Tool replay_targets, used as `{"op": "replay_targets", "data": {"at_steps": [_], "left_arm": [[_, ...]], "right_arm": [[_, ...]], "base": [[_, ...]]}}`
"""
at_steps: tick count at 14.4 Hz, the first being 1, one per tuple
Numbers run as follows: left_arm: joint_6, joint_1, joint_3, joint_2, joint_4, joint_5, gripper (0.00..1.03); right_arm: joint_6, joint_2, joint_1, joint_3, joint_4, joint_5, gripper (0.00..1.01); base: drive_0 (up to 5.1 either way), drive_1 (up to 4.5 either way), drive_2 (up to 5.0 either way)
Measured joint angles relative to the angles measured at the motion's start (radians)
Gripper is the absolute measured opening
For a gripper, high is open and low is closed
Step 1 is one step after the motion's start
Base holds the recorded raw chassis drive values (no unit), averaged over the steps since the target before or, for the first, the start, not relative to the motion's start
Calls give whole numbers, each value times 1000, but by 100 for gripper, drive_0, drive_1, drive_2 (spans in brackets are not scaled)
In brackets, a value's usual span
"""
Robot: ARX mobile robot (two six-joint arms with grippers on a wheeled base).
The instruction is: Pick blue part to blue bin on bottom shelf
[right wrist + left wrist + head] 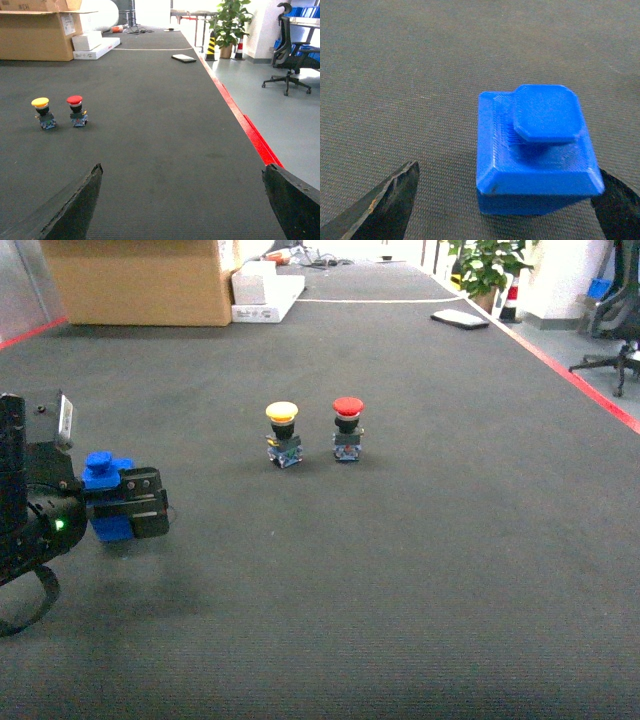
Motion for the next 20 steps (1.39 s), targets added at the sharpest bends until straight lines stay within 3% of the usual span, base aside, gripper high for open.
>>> {"op": "replay_targets", "data": {"at_steps": [9, 10, 14, 15, 17, 20], "left_arm": [[39, 25, 183, 133, -45, 40, 98], [45, 25, 187, 138, -43, 32, 93], [49, 28, 190, 139, -40, 25, 51], [49, 30, 190, 138, -36, 25, 45], [48, 32, 146, 99, -14, 18, 44], [26, 7, -83, -169, 44, -41, 44]], "right_arm": [[0, 0, 0, 0, 0, 0, 98], [0, 0, 0, 0, 0, 0, 98], [0, 0, 0, 0, 0, 0, 98], [0, 0, 0, 0, 0, 0, 98], [0, 0, 0, 0, 0, 0, 98], [0, 0, 0, 0, 0, 0, 98]], "base": [[0, 0, 0], [0, 0, 0], [0, 0, 0], [0, 0, 0], [0, 0, 0], [0, 0, 0]]}}
